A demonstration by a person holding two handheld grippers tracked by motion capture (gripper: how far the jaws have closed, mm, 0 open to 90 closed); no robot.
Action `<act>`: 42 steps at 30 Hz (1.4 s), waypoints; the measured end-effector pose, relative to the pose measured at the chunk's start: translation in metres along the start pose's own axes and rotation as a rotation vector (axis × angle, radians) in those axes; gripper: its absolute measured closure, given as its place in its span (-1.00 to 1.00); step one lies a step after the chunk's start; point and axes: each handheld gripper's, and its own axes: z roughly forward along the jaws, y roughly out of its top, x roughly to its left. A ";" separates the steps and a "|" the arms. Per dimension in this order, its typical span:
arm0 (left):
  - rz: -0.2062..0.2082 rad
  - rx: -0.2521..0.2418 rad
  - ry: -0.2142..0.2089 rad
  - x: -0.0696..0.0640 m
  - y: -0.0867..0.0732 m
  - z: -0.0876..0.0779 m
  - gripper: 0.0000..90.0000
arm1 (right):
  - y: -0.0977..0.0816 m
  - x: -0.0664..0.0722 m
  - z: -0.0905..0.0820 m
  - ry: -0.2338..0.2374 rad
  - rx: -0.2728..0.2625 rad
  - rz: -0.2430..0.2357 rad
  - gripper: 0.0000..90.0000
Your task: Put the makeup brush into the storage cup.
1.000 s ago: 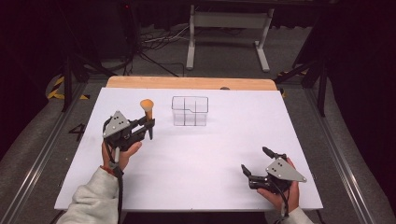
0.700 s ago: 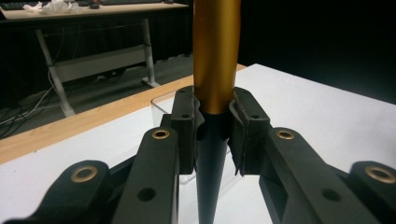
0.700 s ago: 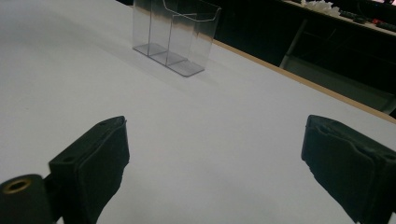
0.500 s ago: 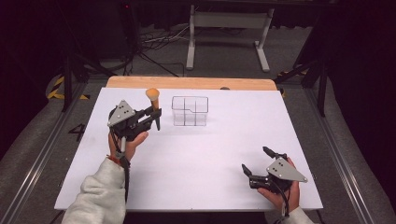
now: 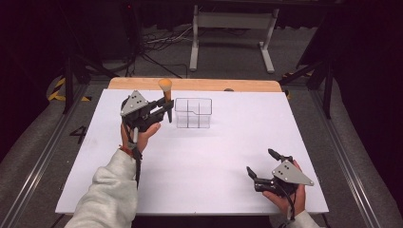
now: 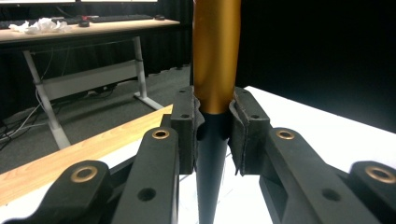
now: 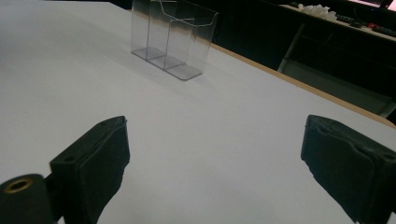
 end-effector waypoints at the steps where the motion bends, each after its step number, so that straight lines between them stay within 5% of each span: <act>1: 0.003 -0.007 0.000 0.000 0.002 0.002 0.65 | 0.000 0.000 0.000 0.000 -0.001 0.001 -0.81; 42: 0.044 0.000 -0.039 -0.014 0.034 0.050 0.65 | 0.000 -0.002 -0.001 0.000 -0.010 0.007 -0.80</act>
